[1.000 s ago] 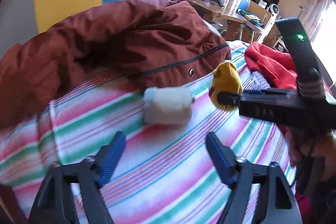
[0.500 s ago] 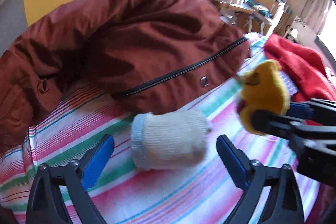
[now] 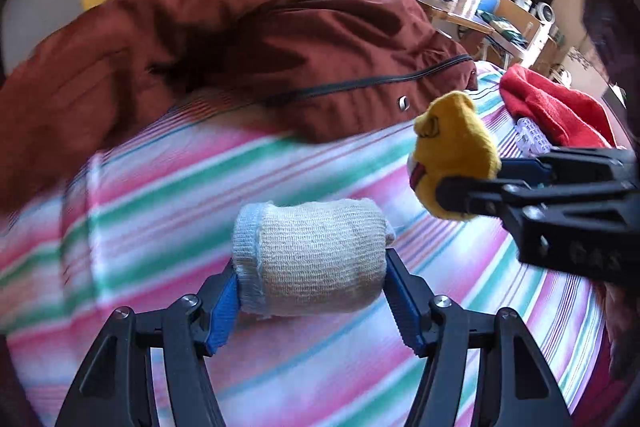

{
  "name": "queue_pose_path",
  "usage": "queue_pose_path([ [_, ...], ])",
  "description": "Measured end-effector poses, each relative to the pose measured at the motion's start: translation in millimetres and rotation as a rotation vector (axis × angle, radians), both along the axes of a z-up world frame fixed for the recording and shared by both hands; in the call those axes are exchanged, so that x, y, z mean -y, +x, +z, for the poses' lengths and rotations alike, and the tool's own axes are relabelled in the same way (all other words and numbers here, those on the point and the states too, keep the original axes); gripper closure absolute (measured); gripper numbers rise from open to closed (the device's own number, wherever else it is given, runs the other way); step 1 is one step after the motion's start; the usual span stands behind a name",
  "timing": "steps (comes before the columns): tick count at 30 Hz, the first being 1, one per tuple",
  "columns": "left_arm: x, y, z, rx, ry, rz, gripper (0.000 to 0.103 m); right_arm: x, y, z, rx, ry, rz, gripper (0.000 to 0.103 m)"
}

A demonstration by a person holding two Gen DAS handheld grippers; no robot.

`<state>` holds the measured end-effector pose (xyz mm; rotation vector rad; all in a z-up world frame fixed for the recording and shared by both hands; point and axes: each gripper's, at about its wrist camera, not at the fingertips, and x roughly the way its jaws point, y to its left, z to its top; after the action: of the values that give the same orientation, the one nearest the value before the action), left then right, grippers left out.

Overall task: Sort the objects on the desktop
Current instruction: 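Grasp the white sock with the left gripper while the right holds the yellow sock, then carry both socks to the gold tray and release them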

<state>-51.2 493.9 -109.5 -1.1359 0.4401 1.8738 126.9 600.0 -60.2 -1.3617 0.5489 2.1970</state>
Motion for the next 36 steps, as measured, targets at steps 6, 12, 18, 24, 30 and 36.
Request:
queue_pose_path([
  [6,57.2,14.9,1.9,0.011,-0.008,0.071,0.037,32.5,-14.2,-2.9,-0.037,-0.030,0.160,0.063],
  [12,108.2,35.3,1.9,0.017,-0.013,0.107,0.037,59.3,-23.4,-12.9,-0.016,-0.060,0.265,0.063],
  [18,139.0,51.0,3.7,-0.002,-0.018,0.110,0.037,76.5,-33.3,-20.4,0.042,-0.052,0.281,0.063],
  [24,156.3,61.6,0.4,-0.022,-0.022,0.099,0.037,105.3,-34.0,-17.7,0.108,-0.038,0.299,0.063],
  [30,168.3,77.9,-2.5,-0.080,-0.030,0.074,0.037,140.9,-26.0,-19.9,0.159,-0.040,0.316,0.063],
  [36,177.2,90.3,-3.5,-0.118,-0.039,0.049,0.037,169.3,-15.8,-25.9,0.200,-0.044,0.312,0.063],
])
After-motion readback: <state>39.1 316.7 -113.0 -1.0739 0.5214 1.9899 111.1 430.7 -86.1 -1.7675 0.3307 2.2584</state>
